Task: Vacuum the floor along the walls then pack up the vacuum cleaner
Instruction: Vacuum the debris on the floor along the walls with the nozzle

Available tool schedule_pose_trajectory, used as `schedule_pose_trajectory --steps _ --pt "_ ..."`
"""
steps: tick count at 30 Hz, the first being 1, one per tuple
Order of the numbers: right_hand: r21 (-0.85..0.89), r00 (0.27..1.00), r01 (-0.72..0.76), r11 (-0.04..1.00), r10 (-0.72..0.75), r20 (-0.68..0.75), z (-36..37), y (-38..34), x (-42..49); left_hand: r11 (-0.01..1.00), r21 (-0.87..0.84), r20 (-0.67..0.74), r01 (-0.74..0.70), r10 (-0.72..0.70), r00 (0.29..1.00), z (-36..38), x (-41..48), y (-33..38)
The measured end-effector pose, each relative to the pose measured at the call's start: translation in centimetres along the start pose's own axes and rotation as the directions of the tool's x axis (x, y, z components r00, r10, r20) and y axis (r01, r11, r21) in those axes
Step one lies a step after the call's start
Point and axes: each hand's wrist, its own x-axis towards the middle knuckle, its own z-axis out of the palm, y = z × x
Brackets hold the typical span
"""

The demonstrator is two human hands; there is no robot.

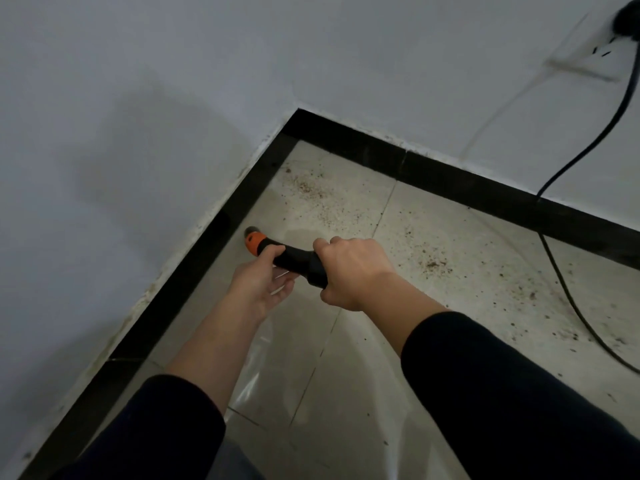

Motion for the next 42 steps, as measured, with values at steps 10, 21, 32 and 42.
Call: schedule_pose_trajectory --steps 10,21,32,42 --pt "0.016 1.000 0.024 1.000 -0.024 -0.008 -0.5 -0.5 2.1 1.000 -0.019 -0.034 0.021 -0.022 0.999 0.2 0.5 2.1" --pt "0.058 1.000 -0.019 0.998 0.018 0.019 0.4 2.1 1.3 0.996 0.062 -0.007 0.065 -0.065 0.998 3.3 0.1 2.2" --pt "0.051 0.999 0.003 0.999 -0.006 0.049 2.1 3.0 1.5 0.995 0.087 0.002 0.044 -0.044 0.999 3.4 2.2 0.8" --pt "0.024 0.996 -0.047 0.999 0.045 0.071 1.5 4.4 0.1 0.995 0.084 0.083 0.053 -0.060 0.995 4.7 1.3 0.7"
